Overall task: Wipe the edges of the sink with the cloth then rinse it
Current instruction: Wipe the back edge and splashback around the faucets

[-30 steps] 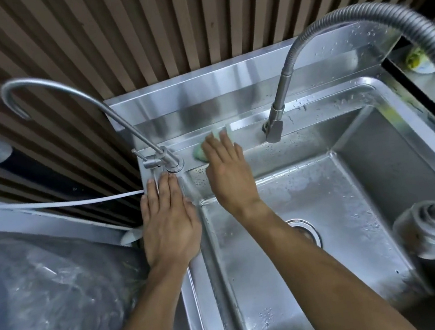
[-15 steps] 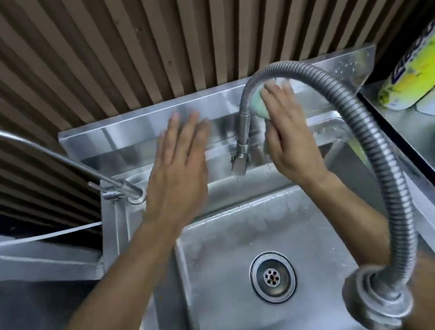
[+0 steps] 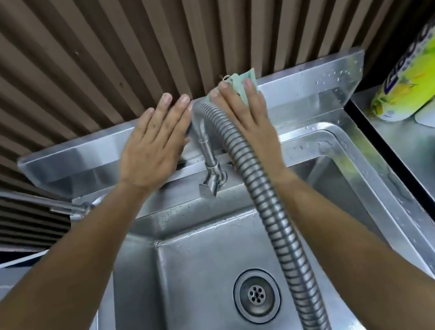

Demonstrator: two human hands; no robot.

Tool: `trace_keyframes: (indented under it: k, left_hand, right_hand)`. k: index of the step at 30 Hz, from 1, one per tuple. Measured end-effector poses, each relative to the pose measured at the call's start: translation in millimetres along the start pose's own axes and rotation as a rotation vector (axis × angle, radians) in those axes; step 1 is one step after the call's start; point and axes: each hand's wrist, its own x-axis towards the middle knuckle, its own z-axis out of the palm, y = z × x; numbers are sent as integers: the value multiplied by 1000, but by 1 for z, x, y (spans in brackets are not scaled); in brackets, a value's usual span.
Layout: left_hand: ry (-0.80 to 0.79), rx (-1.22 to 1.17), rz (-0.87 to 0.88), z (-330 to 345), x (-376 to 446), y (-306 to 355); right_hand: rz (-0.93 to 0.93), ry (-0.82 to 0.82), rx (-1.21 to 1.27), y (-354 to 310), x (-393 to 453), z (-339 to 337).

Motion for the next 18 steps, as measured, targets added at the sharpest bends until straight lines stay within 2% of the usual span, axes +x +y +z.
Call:
trace_keyframes:
  k: [1,4,5,6,7,8,10,11,12,15,17,18]
  left_hand:
    - [23,3,13,3,0,0]
    - [75,32,58,10,-3,1]
    - [64,26,82,6,0,1]
    - [87,-98,44,0,6,4]
    - [59,-276,-23,1,4,9]
    - [42,-311,-25,-1,4,8]
    - [10,-76,132,-1,-1,-1]
    - [-17,-46,134,2,-4,-6]
    - [-9,-27,131,4,-5,-11]
    - [77,-39,94,0,-7,-8]
    - [139,-4,111,-2,-7,-2]
    - [163,5,117,-1,-7,-1]
  right_hand:
    - [54,16,-13,18,-2,-3]
    - [586,330,180,47,-3,-17]
    - [661,352,204,34,2,-19]
    - [626,313,200,11,10,-16]
    - [500,236,186,-12,14,-9]
    - [323,137,127,-28,15,-1]
    - [76,-105,-12,-22,12,4]
    - [27,-126,-60,-5,11,1]
    - [25,-61,-43,14,8,-4]
    - [257,235,99,45,3,-23]
    - [328,151,62,22,10,-20]
    - [291,75,58,7,15,-17]
